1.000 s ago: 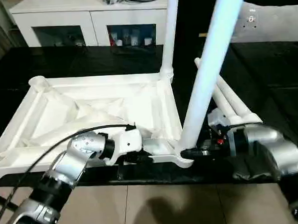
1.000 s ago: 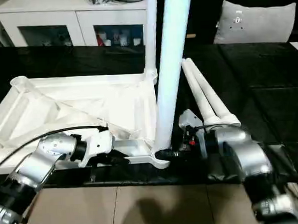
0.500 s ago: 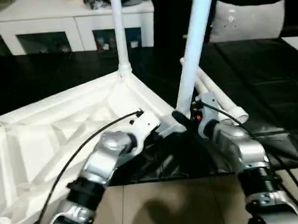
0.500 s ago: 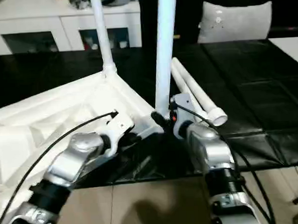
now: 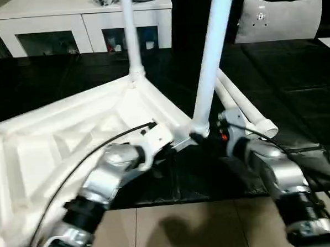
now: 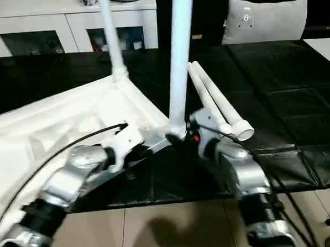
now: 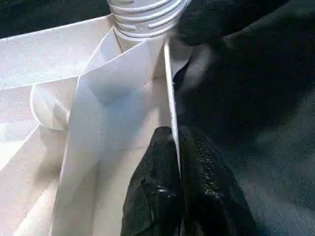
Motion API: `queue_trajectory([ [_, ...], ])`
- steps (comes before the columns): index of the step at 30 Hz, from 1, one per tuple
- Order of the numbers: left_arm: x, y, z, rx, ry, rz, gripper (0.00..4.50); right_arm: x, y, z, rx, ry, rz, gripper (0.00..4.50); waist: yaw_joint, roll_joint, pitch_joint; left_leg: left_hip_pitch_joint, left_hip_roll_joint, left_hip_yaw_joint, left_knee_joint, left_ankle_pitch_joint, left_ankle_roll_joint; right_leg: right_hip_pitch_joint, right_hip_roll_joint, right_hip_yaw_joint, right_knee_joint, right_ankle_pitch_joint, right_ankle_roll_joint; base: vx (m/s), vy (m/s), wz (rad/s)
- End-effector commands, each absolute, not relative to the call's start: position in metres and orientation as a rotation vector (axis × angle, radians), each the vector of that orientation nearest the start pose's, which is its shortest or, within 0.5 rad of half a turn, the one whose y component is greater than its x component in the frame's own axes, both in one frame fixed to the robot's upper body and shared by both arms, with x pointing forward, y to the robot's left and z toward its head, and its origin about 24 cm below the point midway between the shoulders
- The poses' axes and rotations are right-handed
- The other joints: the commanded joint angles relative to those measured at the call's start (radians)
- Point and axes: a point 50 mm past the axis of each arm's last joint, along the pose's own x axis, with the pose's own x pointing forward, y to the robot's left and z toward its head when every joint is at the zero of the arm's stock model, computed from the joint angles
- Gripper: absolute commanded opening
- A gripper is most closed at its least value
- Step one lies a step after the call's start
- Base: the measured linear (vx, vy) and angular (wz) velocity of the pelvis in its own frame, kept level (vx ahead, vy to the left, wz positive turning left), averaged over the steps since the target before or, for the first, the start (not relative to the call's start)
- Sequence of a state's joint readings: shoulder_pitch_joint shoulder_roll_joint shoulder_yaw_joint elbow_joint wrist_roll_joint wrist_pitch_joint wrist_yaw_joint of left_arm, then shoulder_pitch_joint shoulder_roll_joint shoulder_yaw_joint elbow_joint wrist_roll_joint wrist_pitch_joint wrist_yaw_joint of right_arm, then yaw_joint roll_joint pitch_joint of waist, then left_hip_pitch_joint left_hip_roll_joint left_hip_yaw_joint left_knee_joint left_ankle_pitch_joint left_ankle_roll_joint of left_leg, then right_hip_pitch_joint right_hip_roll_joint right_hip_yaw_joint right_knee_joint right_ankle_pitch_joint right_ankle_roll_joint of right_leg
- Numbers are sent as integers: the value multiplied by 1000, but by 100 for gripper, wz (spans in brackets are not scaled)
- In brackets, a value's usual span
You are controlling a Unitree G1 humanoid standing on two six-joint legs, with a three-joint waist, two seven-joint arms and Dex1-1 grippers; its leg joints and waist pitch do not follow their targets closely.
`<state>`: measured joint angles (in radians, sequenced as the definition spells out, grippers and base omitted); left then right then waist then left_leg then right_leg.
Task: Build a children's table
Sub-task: Rotate leg to tighten
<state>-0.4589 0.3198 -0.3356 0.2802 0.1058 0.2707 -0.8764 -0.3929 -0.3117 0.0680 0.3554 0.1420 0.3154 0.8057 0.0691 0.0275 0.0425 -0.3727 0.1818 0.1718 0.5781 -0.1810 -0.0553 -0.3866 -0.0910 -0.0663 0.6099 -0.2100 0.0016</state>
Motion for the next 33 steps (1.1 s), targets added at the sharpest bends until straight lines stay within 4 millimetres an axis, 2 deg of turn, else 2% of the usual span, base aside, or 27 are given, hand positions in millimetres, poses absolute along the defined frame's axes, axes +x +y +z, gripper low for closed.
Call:
queue_trajectory([
  [1,293,99,53,543,341,-1245,0,303,-156,54,-96,332,967,445,6,-7,-57,7,44,-12,-62,-161,73,48,-55,42,-68,-66,-237,0,0,0],
  [3,290,101,53,562,343,-1309,0,302,-161,59,-109,333,1017,445,11,-4,-57,9,46,-11,-60,-159,75,45,-55,43,-64,-51,-249,0,0,0],
  [5,285,107,50,610,358,-1400,0,299,-169,64,-154,360,1110,445,26,-4,-59,12,48,-8,-58,-152,79,45,-54,42,-61,-35,-259,0,0,0],
  [8,281,110,49,648,354,-1470,0,296,-173,66,-179,372,1172,445,35,-10,-57,10,50,-7,-58,-151,80,45,-56,43,-59,-40,-261,0,0,0],
  [10,281,112,49,663,357,-1487,0,294,-174,68,-174,381,1208,428,42,-9,-58,13,51,-6,-57,-152,78,44,-57,43,-58,-45,-264,0,0,0],
  [11,281,114,49,675,362,-1508,0,290,-175,70,-175,398,1266,408,43,-10,-58,12,52,-7,-58,-148,76,43,-57,44,-56,-41,-266,0,0,0],
  [14,281,117,50,691,365,-1536,0,285,-175,70,-181,438,1332,399,45,-12,-57,11,51,-8,-58,-160,77,45,-57,43,-57,-59,-259,0,0,0],
  [15,280,119,50,707,368,-1562,0,283,-176,69,-179,458,1362,378,45,-12,-58,11,52,-8,-58,-164,73,45,-58,43,-57,-69,-257,0,0,0],
  [18,280,122,50,724,370,-1585,0,281,-175,68,-168,467,1388,367,45,-12,-57,11,51,-8,-58,-176,65,43,-59,44,-59,-92,-257,0,0,0],
  [19,281,123,50,729,370,-1588,0,280,-175,68,-166,470,1395,350,46,-12,-58,12,51,-8,-58,-180,61,43,-60,44,-60,-97,-258,0,0,0],
  [28,284,124,51,723,366,-1590,0,275,-176,64,-137,511,1420,274,50,-12,-58,11,50,-7,-56,-156,65,43,-59,44,-55,-62,-267,0,0,0],
  [29,284,124,51,721,366,-1589,0,275,-176,64,-136,512,1421,274,50,-13,-58,11,50,-7,-56,-160,63,44,-60,43,-55,-71,-266,0,0,0],
  [30,284,125,50,717,366,-1582,0,274,-175,64,-134,514,1422,265,50,-8,-57,12,51,-8,-57,-163,61,43,-59,43,-55,-75,-266,0,0,0],
  [33,284,124,49,682,366,-1569,0,272,-172,62,-114,522,1430,262,51,-10,-57,13,52,-8,-57,-169,58,43,-59,44,-56,-77,-265,0,0,0],
])
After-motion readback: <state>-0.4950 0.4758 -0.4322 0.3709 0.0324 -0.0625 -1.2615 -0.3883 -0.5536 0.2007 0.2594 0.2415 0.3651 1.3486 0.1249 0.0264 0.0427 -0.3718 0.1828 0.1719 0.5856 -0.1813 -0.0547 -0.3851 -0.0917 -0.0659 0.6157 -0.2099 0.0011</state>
